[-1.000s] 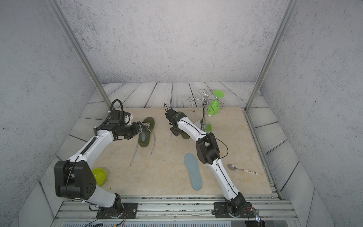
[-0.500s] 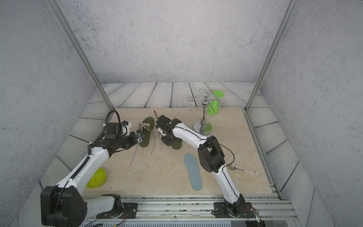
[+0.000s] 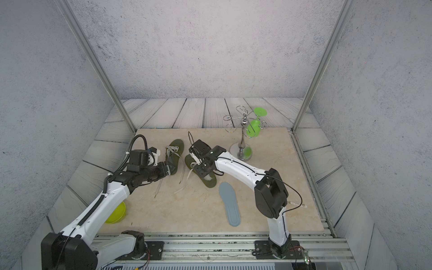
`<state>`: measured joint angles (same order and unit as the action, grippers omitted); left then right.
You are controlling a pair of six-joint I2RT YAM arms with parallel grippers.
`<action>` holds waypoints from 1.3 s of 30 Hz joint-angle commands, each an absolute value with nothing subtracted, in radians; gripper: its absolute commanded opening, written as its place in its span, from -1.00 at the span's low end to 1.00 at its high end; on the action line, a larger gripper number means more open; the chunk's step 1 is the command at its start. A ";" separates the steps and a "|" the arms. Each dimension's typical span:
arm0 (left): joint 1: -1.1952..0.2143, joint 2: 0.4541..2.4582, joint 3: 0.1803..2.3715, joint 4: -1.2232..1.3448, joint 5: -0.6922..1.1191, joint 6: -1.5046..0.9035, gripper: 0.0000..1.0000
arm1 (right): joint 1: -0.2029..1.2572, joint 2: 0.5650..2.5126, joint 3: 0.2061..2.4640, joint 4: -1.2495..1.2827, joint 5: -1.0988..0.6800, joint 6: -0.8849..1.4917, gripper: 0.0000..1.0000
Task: Insert the insole into the shoe
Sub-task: Move the shoe to the center of the board, then pick up the insole from the center of the board.
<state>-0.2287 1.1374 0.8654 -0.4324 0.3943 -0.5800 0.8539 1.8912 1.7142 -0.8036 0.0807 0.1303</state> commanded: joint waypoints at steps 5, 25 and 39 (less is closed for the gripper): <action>-0.339 1.210 0.837 -0.353 0.365 -0.702 0.32 | 0.851 1.735 1.632 -0.882 0.212 0.209 -0.21; -0.441 1.159 0.769 -0.302 0.344 -0.784 0.37 | 0.834 1.250 0.919 -0.791 0.222 0.520 0.03; -0.576 1.145 0.639 -0.163 0.324 -0.874 0.41 | 0.737 1.271 0.746 -0.628 0.053 0.554 -0.01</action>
